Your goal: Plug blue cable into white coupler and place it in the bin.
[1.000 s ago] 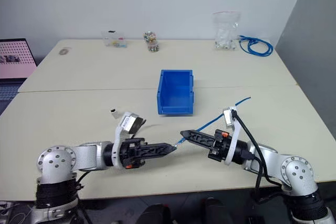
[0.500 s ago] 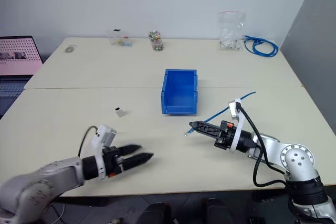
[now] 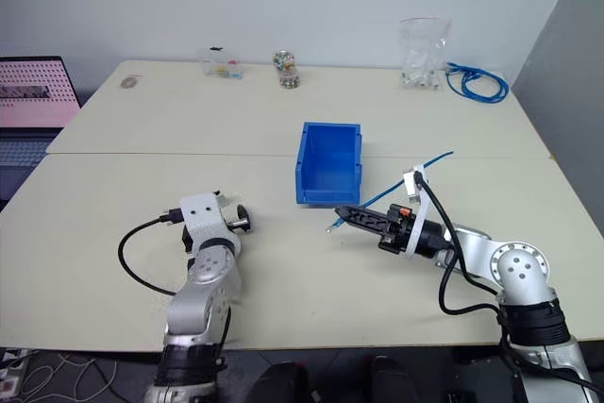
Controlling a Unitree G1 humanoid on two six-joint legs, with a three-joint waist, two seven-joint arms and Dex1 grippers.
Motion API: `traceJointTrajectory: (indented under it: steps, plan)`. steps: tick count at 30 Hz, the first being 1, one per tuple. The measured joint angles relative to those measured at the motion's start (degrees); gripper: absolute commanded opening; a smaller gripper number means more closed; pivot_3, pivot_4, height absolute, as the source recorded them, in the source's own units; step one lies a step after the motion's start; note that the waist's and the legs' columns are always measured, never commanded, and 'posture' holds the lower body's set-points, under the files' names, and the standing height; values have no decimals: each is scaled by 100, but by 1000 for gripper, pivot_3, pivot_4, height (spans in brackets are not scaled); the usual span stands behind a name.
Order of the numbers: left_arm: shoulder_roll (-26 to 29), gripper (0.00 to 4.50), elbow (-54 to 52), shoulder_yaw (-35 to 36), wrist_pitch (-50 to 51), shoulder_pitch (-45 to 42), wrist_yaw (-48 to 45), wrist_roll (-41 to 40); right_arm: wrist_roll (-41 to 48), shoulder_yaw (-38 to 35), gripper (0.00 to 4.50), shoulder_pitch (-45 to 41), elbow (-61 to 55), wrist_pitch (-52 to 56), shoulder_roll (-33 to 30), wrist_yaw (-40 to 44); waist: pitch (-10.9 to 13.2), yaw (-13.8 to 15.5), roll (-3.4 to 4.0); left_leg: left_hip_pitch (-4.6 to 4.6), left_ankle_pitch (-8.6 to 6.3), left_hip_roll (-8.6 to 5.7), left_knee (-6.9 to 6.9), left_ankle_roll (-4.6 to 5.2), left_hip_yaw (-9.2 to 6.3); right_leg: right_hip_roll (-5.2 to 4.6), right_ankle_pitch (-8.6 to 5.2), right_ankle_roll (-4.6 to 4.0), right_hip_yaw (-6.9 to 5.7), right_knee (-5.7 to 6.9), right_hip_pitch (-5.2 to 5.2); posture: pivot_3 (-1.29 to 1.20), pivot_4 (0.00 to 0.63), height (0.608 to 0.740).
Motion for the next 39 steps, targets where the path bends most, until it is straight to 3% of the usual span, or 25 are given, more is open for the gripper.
traceJointTrajectory:
  steps: [5,8,22,30,33,37,39]
  plan:
    - [108,4496,626,134,-469,-294,-268,1,-16,-139,61,100,-42,41,0,-18,0,-9,0,1,0,-1,1,0,0,1,1,1,0,2,0,0,150,740]
    - [128,4020,757,173,-620,-321,-404,0,-16,-156,61,218,-76,58,8,-77,0,-11,0,1,0,-1,3,0,-2,1,2,3,1,4,0,0,150,740]
    - [-8,758,770,158,-666,-324,-618,102,-14,-330,61,307,-243,56,208,-329,-1,-19,0,0,1,-3,14,1,1,19,10,19,6,3,1,0,150,740]
    - [68,746,646,149,-502,-285,-892,74,-20,-348,61,319,-243,52,286,-463,-1,-22,0,0,1,-2,14,1,1,21,11,18,6,5,1,0,150,740]
    - [466,746,174,-127,-98,-32,-1948,-292,-97,-349,61,331,-268,49,280,-483,-1,-28,0,0,1,-1,12,1,0,23,11,17,5,3,1,0,150,740]
    - [2433,746,-1251,-1030,442,931,-4623,-958,-984,-212,61,129,-578,85,-265,52,0,-98,12,5,1,4,-2,0,15,27,9,10,10,4,-14,0,150,740]
    - [3014,746,-1573,-1227,400,1148,-5649,-1218,-1330,-139,61,-78,-638,77,-394,352,2,-113,25,10,1,4,0,1,13,27,5,6,10,7,-12,0,150,740]
